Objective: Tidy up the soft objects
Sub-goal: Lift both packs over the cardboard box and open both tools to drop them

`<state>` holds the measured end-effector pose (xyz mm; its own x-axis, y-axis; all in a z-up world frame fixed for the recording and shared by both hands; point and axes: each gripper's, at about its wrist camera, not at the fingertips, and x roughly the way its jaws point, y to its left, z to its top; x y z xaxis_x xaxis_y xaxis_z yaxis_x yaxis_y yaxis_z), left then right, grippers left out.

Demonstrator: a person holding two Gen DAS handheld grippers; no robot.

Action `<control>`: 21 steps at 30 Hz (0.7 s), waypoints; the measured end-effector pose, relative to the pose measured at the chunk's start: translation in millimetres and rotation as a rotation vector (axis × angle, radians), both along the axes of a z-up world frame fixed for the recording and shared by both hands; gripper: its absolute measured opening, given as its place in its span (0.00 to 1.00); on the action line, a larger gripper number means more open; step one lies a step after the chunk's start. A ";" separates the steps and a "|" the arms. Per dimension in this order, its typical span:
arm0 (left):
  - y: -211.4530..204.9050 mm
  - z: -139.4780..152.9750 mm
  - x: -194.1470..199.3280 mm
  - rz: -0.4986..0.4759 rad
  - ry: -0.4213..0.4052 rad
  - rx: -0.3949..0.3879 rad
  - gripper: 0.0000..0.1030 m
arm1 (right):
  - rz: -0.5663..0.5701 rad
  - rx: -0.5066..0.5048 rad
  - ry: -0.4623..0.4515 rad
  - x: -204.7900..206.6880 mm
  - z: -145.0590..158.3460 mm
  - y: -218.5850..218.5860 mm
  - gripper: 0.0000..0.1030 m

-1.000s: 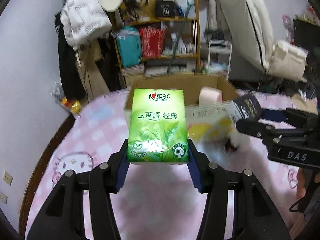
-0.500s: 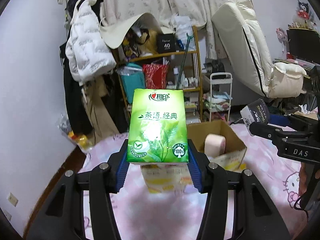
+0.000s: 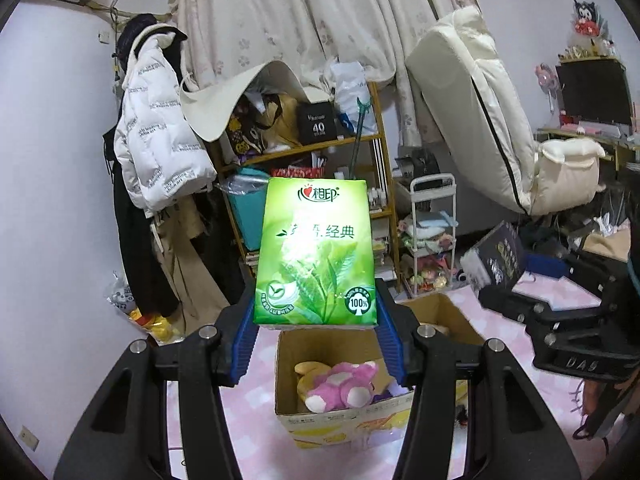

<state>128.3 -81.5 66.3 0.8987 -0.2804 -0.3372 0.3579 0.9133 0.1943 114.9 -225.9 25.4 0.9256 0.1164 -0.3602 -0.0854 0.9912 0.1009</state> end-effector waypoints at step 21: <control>5.8 -79.6 59.0 -0.007 0.255 -0.009 0.51 | 0.024 0.022 0.132 33.3 -52.2 -2.6 0.66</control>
